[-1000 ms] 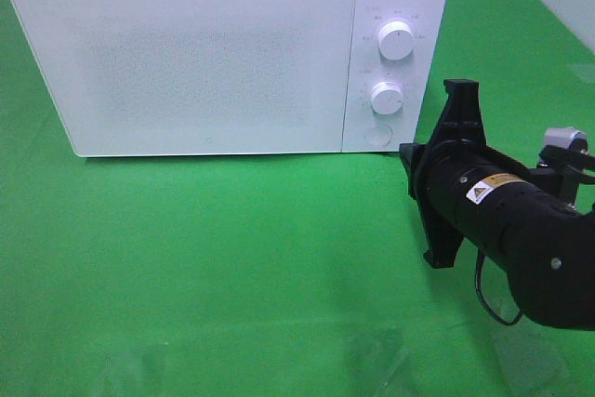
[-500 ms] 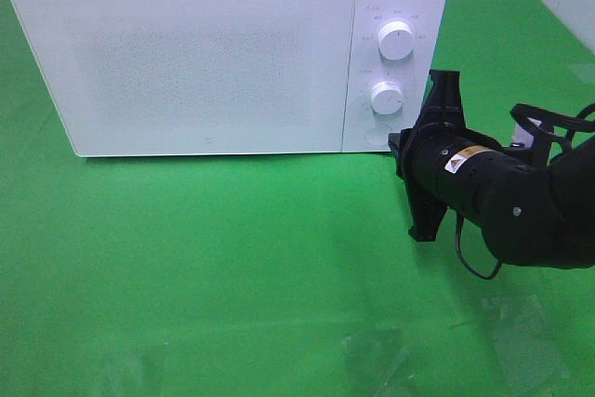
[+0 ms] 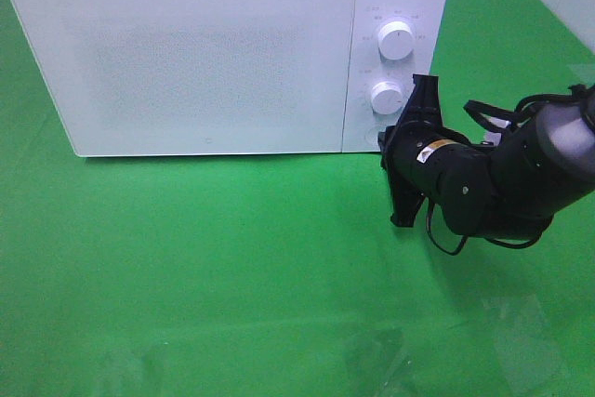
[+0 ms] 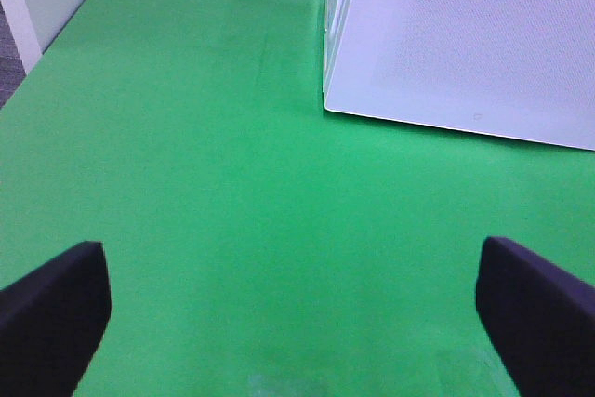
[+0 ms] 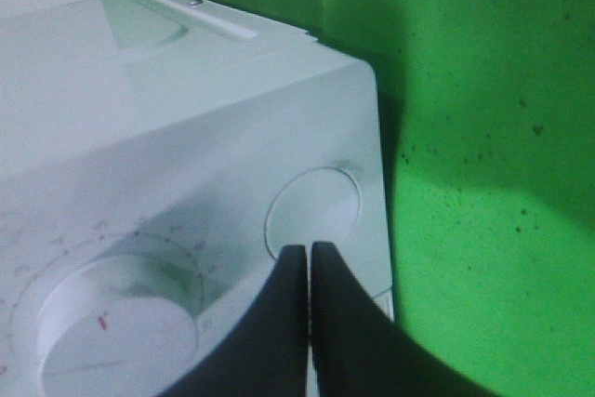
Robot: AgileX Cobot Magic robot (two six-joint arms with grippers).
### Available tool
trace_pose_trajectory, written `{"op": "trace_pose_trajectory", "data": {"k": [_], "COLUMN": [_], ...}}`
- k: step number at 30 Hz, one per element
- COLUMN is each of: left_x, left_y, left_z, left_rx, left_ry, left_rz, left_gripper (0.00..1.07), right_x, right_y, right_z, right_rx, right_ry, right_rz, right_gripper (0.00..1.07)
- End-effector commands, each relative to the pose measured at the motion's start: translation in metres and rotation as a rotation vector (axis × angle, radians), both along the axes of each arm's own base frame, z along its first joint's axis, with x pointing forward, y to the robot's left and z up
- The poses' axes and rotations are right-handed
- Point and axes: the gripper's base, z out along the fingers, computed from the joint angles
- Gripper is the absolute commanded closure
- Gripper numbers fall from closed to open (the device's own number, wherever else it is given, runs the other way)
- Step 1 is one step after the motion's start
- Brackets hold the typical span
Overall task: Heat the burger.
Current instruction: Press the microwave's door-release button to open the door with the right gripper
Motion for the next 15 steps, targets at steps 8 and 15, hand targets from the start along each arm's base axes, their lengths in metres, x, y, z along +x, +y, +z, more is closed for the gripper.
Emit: {"op": "trace_pose_trajectory", "data": {"k": [8,15], "left_x": [-0.002,-0.002], "left_y": [0.0,0.0], "left_z": [-0.001,-0.001], "left_rx": [-0.002,-0.002], "left_ry": [-0.019,-0.019], "left_rz": [0.001,0.001], "left_gripper": [0.05,0.05], "right_x": [0.026,0.031], "right_y": [0.0,0.002], "right_z": [-0.011,-0.017], "right_rx": [0.01,0.014], "right_ry": [0.008,-0.001], "right_rz": [-0.021,-0.035], "right_gripper": [1.07,1.07]}}
